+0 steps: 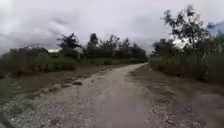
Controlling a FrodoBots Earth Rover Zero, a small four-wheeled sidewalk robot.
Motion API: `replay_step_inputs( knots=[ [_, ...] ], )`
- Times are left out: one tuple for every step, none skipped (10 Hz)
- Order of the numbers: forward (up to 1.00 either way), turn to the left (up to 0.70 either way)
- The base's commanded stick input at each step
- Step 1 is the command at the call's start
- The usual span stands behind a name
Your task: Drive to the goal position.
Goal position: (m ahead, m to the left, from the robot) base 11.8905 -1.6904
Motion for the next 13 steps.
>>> replay_step_inputs(
  knots=[
    [0.50,0.00],
    [0.50,0.00],
    [0.50,0.00],
    [0.50,0.00],
    [0.50,0.00],
    [0.50,0.00],
    [0.50,0.00],
    [0.50,0.00],
    [0.50,0.00],
    [0.50,0.00],
    [0.50,0.00],
    [0.50,0.00],
    [0.50,0.00]
  ],
)
